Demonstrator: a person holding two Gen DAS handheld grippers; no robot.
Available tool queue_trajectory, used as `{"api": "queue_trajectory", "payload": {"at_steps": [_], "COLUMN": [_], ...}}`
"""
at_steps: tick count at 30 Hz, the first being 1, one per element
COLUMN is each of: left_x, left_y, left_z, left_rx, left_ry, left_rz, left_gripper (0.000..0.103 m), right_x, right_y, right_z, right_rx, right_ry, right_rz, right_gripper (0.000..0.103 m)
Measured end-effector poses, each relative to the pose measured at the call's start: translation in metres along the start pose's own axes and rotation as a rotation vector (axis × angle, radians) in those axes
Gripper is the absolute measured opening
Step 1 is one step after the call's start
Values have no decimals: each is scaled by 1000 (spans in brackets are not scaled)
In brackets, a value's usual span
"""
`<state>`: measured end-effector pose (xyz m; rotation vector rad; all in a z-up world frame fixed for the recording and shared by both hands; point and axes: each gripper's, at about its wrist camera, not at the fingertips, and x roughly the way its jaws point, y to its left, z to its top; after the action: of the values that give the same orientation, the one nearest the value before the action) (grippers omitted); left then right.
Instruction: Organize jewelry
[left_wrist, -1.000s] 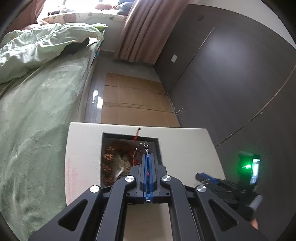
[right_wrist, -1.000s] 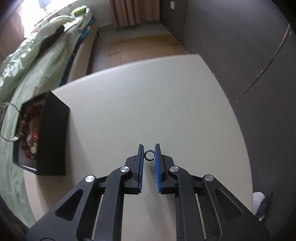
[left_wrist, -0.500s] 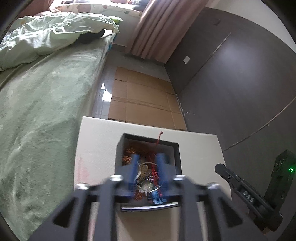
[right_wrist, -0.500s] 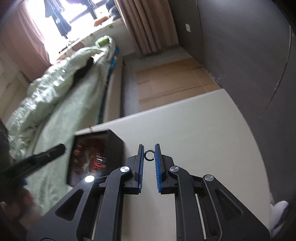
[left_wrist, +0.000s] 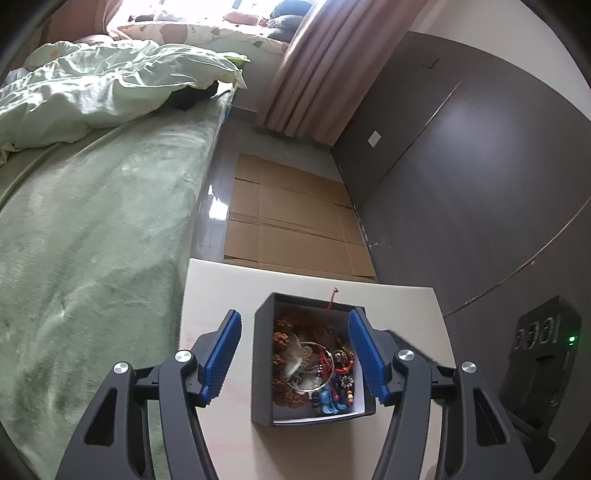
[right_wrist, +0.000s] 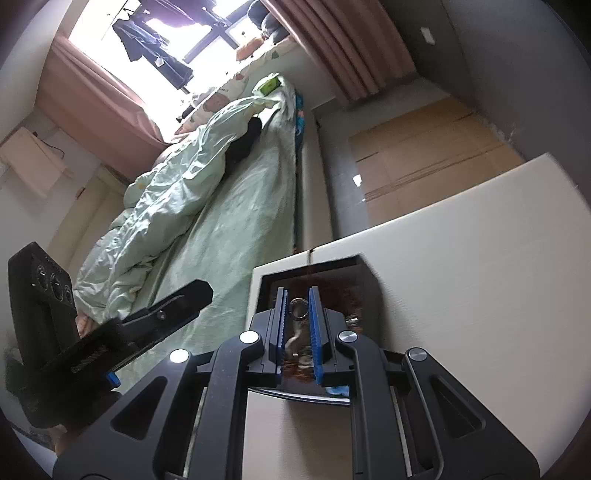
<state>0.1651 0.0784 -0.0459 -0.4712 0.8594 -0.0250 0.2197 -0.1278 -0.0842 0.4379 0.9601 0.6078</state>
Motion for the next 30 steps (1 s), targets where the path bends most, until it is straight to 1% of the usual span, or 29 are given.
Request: {"api": "queue_trajectory", "payload": {"at_steps": [4, 5, 7, 9, 11, 13, 14, 15, 17, 22, 24, 26, 29, 30], "left_x": [-4, -4, -6, -7, -7, -7, -7, -8, -8, -10, -12, -14, -16, -16], "left_y": [12, 15, 20, 23, 24, 22, 20, 18, 15, 5, 1, -5, -13, -17], "left_z": [5, 6, 9, 11, 11, 10, 10, 9, 8, 1, -2, -7, -14, -17], "left_rx": [-25, -30, -43, -51, -54, -54, -51, -46, -34, 1, 14, 33, 44, 50], "left_ry": [-6, -8, -11, -15, -15, -13, -12, -11, -12, -16, -19, -23, -25, -27], "left_rz": [9, 9, 9, 8, 4, -1, -2, -2, 3, 20, 23, 28, 26, 31], "left_gripper": [61, 61, 61, 63, 63, 63, 65, 69, 75, 85, 90, 94, 95, 95], "right_x": [16, 20, 29, 31, 27, 21, 17, 14, 8, -9, -16, -26, -38, -44], "right_y": [4, 3, 0, -4, -7, -9, -11, -12, -14, -21, -23, -25, -29, -31], "right_z": [-2, -3, -4, -4, -3, -2, -1, -1, -2, -4, -5, -5, -7, -8], "right_rx": [37, 50, 81, 97, 100, 99, 99, 97, 92, 82, 82, 77, 77, 75], "right_ry": [42, 55, 91, 93, 77, 66, 58, 52, 41, 21, 8, -6, -17, -26], "right_rz": [76, 92, 119, 112, 86, 72, 63, 50, 30, -2, -12, -27, -47, -64], "right_gripper": [13, 15, 30, 55, 59, 59, 60, 63, 65, 68, 69, 69, 76, 77]}}
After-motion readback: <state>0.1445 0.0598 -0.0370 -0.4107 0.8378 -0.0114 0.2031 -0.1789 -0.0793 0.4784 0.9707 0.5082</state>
